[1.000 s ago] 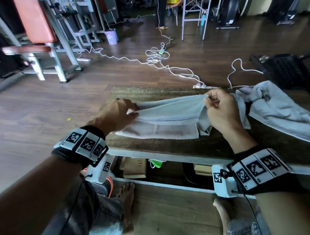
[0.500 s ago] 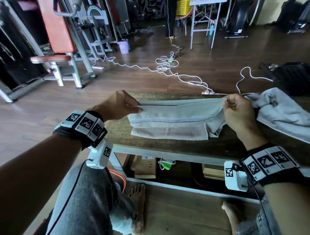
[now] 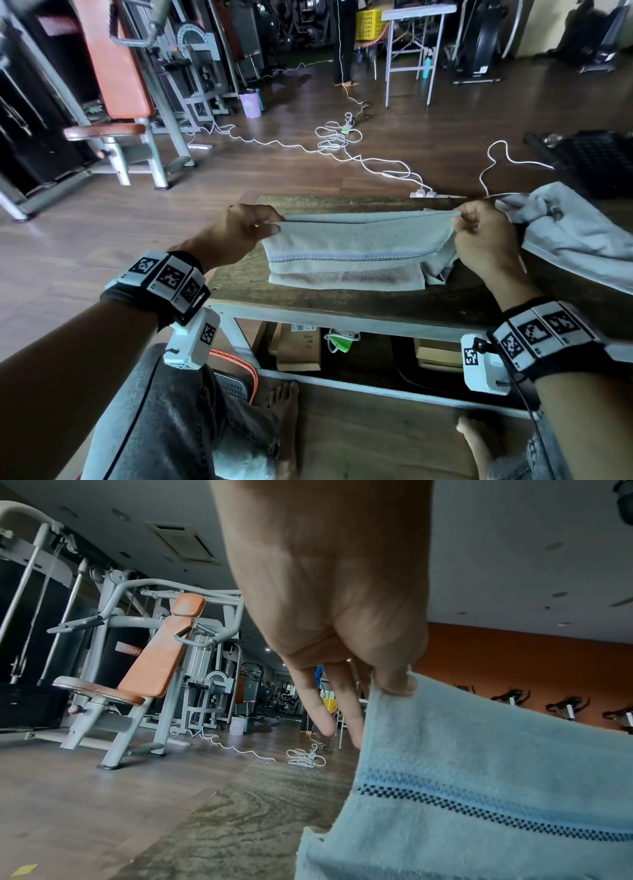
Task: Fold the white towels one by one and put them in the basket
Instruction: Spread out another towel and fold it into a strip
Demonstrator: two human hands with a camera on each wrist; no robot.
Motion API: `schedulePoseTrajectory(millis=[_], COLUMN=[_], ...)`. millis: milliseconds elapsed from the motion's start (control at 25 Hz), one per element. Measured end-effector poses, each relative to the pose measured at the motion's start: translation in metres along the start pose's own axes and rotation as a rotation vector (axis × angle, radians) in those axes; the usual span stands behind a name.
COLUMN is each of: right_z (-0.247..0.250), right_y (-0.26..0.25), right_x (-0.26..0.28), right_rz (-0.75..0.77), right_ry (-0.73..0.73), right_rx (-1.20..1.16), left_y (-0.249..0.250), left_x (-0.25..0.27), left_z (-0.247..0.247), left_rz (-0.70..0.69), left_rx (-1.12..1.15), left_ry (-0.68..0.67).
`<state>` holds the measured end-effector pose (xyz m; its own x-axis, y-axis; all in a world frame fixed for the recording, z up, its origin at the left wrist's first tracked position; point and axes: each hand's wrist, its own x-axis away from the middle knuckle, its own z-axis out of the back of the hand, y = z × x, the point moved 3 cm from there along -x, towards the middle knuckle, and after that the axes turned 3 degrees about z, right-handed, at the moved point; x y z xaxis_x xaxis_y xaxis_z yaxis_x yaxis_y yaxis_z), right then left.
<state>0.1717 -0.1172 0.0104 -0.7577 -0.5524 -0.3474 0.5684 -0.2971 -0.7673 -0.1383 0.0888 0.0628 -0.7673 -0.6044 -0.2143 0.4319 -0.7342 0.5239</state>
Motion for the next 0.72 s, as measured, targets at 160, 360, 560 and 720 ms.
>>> schedulePoseTrajectory(millis=[160, 360, 560, 720], right_z=[-0.003, -0.004, -0.002, -0.002], right_y=[-0.002, -0.002, -0.003, -0.001], right_x=[0.001, 0.001, 0.004, 0.003], right_rz=[0.004, 0.001, 0.012, 0.004], right_ry=[-0.003, -0.02, -0.028, -0.017], right_rx=[0.013, 0.004, -0.015, -0.006], left_y=[-0.003, -0.018, -0.015, -0.015], left_x=[0.004, 0.006, 0.008, 0.004], left_z=[0.0, -0.002, -0.006, -0.006], left_rz=[0.026, 0.048, 0.016, 0.007], left_rx=[0.056, 0.059, 0.055, 0.055], left_ry=[0.006, 0.056, 0.137, 0.148])
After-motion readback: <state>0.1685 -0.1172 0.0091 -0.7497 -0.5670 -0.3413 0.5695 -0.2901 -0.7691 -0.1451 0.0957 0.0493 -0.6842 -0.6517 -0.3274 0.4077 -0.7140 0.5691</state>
